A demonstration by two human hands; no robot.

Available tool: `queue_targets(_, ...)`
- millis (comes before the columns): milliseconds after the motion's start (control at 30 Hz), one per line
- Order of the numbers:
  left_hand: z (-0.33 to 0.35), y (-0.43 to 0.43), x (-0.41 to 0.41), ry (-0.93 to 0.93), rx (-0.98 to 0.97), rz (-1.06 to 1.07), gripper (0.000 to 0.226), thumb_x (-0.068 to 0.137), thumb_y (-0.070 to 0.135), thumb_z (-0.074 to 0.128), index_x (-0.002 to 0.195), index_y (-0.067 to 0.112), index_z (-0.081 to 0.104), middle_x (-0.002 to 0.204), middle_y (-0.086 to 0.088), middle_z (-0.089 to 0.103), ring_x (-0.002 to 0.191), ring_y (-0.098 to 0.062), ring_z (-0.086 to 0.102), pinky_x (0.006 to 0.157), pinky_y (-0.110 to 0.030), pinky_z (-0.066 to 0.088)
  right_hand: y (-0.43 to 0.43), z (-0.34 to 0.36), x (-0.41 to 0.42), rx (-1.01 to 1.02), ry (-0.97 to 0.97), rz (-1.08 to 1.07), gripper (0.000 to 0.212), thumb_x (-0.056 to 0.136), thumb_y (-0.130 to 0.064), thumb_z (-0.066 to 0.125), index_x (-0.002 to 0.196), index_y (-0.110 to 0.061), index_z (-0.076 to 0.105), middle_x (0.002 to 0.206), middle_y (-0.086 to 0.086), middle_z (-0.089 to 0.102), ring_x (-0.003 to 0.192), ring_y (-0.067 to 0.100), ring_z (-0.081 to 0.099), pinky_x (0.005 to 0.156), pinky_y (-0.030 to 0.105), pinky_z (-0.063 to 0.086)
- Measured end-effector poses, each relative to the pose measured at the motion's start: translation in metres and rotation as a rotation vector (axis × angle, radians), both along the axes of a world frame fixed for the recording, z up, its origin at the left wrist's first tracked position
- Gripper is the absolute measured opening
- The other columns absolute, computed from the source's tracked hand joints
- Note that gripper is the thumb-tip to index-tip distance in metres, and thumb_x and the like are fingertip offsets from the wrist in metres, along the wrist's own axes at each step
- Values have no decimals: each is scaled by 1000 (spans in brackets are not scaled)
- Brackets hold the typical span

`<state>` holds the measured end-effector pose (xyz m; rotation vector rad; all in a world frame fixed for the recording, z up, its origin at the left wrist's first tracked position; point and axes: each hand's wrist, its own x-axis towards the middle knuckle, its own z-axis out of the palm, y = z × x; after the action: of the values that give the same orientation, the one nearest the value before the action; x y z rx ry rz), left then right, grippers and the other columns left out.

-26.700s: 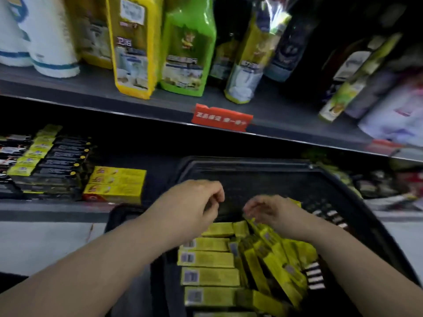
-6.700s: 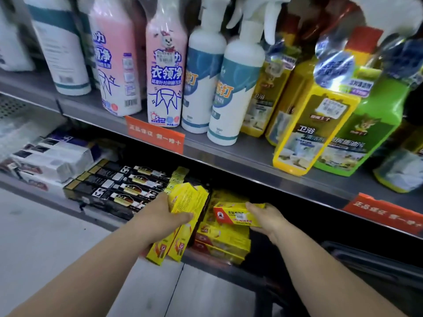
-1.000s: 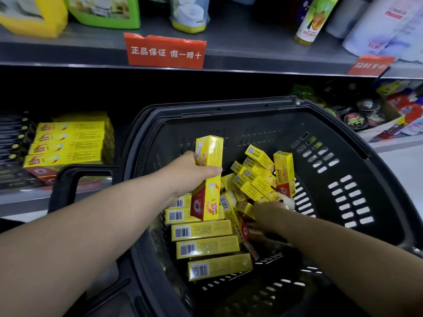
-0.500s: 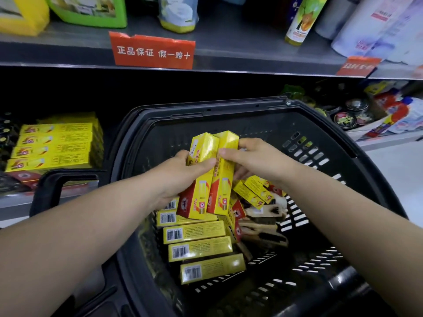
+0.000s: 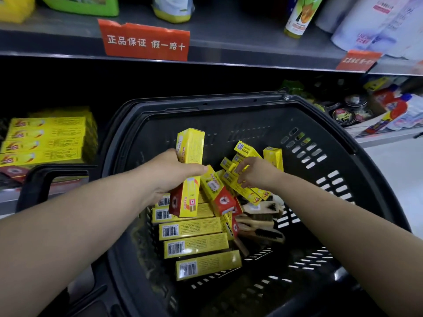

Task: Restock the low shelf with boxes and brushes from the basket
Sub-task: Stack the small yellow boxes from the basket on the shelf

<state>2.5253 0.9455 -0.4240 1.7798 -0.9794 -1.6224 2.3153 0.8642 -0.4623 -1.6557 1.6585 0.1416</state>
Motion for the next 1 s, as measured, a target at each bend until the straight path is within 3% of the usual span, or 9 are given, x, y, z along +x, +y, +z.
queue_targets(67, -2, -1, 1, -18, -2, 26, 52, 76, 26, 75, 119, 13, 51, 107, -13, 66, 96, -29, 64, 91, -46, 50, 5, -7, 5, -37, 163, 204, 19, 89, -19, 56, 101, -7, 64, 96, 14, 69, 87, 28, 66, 70, 33, 52)
queue_targets(133, -2, -2, 2, -17, 1, 42, 54, 75, 25, 76, 121, 14, 49, 107, -13, 65, 95, -28, 65, 90, -45, 51, 18, -18, 15, 41, 308, 389, 43, 93, -45, 48, 89, -5, 63, 88, 14, 65, 83, 28, 62, 63, 30, 46)
queue_targets(200, -3, -1, 2, -16, 7, 36, 56, 74, 26, 76, 122, 14, 49, 107, -12, 66, 94, -28, 65, 90, -45, 51, 31, -36, 25, 122, 452, 538, 55, 94, -56, 36, 115, -9, 56, 109, 16, 60, 102, 31, 58, 76, 32, 45)
queue_targets(300, -4, -1, 2, -6, 14, 33, 58, 74, 27, 76, 123, 14, 48, 107, -13, 66, 95, -29, 65, 92, -46, 50, 40, -58, 32, 74, 556, 599, 53, 96, -46, 40, 136, -11, 37, 134, 17, 44, 120, 34, 49, 92, 42, 45)
queue_targets(500, -4, -3, 2, 14, 36, 35, 62, 75, 35, 75, 126, 12, 47, 111, -14, 65, 102, -31, 62, 95, -48, 47, 38, -57, 22, -148, 672, 578, 31, 95, -2, 40, 125, -5, 47, 125, 12, 55, 111, 28, 58, 75, 33, 48)
queue_targets(667, -3, -1, 1, 32, 39, 48, 64, 75, 37, 74, 127, 12, 47, 117, -12, 62, 106, -30, 59, 98, -47, 45, 46, -66, 21, 77, 350, 359, 51, 95, -29, 47, 136, -3, 30, 136, 19, 40, 122, 33, 46, 95, 38, 41)
queue_targets(800, -2, -2, 2, 34, 32, 50, 58, 77, 34, 73, 124, 12, 48, 110, -12, 65, 99, -29, 63, 93, -47, 49, 53, -66, 25, -62, 220, 86, 63, 90, -35, 56, 135, -6, 23, 135, 19, 39, 123, 35, 45, 95, 40, 40)
queue_targets(933, -3, -1, 1, 25, 26, 52, 55, 77, 33, 73, 123, 12, 49, 107, -11, 66, 96, -28, 64, 90, -46, 51, 53, -52, 31, 103, 108, 16, 49, 83, -32, 68, 120, -9, 47, 123, 11, 53, 106, 25, 55, 83, 34, 48)
queue_targets(1000, -4, -2, 2, 29, 23, 71, 55, 78, 33, 73, 123, 11, 50, 107, -12, 66, 94, -27, 65, 86, -44, 53, 51, -34, 37, 277, -143, -63, 32, 82, -26, 70, 107, -9, 59, 118, 13, 62, 102, 22, 59, 89, 35, 51)
